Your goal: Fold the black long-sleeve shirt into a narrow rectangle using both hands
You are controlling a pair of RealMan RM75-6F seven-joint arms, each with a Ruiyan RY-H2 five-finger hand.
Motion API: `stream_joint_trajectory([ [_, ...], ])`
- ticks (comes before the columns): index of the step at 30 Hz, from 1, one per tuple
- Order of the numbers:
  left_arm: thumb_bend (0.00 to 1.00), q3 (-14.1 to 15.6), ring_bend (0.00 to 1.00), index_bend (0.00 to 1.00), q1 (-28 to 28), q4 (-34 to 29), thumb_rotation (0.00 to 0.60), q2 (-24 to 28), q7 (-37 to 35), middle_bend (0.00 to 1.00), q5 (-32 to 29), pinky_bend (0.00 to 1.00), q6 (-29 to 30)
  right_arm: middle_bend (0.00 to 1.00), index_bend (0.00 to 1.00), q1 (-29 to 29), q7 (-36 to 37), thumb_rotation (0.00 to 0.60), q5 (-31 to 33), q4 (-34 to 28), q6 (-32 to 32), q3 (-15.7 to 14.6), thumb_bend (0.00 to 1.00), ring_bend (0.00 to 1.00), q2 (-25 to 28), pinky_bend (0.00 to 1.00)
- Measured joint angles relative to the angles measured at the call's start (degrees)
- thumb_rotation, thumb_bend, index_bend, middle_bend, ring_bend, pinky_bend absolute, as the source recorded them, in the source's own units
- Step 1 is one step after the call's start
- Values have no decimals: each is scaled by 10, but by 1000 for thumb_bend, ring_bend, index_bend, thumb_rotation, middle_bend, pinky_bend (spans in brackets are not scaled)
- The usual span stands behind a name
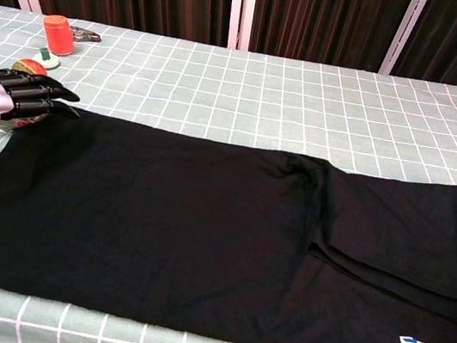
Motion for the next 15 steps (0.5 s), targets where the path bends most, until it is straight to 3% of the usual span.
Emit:
stream_joint_trajectory([
  [15,73,3,15,153,-11,-3,600,-3,-6,42,-9,139,-17,141,11,-9,13,600,-1,9,1,2,186,29,-3,227],
])
